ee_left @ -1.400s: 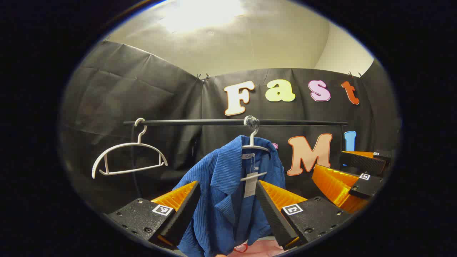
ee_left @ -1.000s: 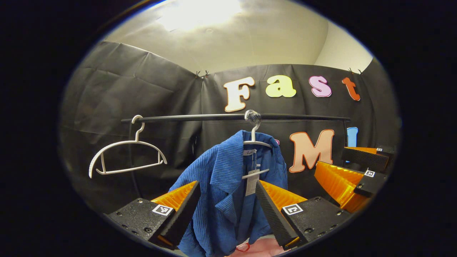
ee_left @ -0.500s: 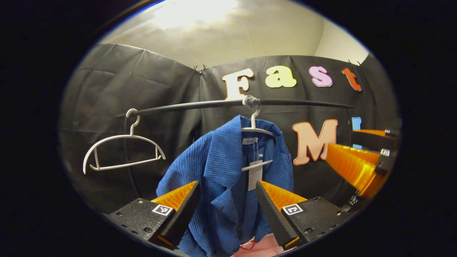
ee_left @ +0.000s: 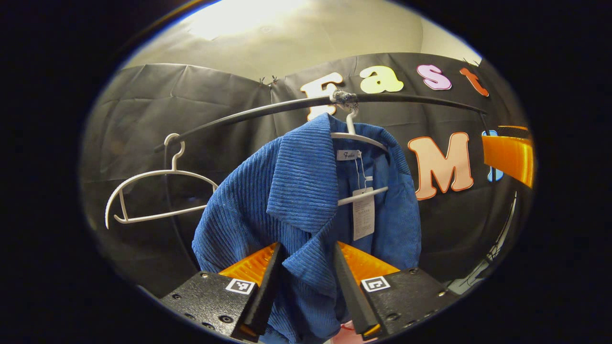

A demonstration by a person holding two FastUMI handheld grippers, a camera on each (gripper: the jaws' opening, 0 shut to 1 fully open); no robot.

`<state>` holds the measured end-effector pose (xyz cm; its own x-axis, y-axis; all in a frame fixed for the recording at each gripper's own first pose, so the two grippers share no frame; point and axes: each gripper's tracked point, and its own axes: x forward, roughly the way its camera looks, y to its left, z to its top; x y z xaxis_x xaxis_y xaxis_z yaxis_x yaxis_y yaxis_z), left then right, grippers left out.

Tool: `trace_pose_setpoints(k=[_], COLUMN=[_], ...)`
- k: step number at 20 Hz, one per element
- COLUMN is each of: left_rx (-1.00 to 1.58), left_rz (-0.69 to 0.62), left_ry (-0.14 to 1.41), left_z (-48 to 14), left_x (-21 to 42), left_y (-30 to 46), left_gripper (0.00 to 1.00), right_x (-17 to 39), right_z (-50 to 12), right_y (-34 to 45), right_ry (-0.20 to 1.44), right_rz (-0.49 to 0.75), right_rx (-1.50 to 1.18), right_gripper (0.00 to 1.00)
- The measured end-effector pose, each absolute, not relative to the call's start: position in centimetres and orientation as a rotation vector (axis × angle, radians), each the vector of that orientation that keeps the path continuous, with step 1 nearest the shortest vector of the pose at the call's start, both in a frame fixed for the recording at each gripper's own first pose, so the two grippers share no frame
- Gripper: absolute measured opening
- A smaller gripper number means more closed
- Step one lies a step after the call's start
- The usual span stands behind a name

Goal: Grasp the clothes on the hanger with both hands and then place them into the laundry hamper below.

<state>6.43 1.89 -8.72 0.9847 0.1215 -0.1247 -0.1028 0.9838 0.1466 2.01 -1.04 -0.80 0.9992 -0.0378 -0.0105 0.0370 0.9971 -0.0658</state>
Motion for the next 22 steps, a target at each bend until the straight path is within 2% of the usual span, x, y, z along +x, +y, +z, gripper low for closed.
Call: trace_pose_setpoints(k=[4, 7, 8, 10, 15, 18, 22], left_rx=[0.136, 0.136, 0.135, 0.133, 0.135, 0.142, 0.132], left_rz=[0.114, 0.115, 0.118, 0.119, 0.103, 0.086, 0.068], left_ry=[0.139, 0.143, 0.147, 0.152, 0.161, 0.166, 0.177], left_z=[-8.9, -9.1, -9.1, -9.1, -9.0, -8.8, -8.7], left_x=[7.0, 7.2, 7.4, 7.4, 7.3, 7.2, 6.8], left_y=[2.3, 2.6, 2.8, 3.0, 3.2, 3.2, 3.5], left_gripper=[0.45, 0.22, 0.20, 0.10, 0.08, 0.03, 0.06], right_x=[3.9, 5.9, 6.7, 7.7, 10.4, 12.5, 15.3], right_z=[-1.4, -2.6, -3.1, -3.9, -6.2, -7.3, -9.3], right_y=[-1.7, -1.9, -1.9, -1.5, 0.0, 0.4, 0.4], right_ry=[0.028, 0.048, 0.055, 0.065, 0.083, 0.087, 0.109], right_rz=[-0.028, -0.009, -0.003, 0.011, 0.038, 0.043, 0.027], right_rx=[-0.061, -0.062, -0.064, -0.069, -0.074, -0.065, -0.031], right_gripper=[0.94, 0.94, 0.94, 0.94, 0.94, 0.94, 0.94])
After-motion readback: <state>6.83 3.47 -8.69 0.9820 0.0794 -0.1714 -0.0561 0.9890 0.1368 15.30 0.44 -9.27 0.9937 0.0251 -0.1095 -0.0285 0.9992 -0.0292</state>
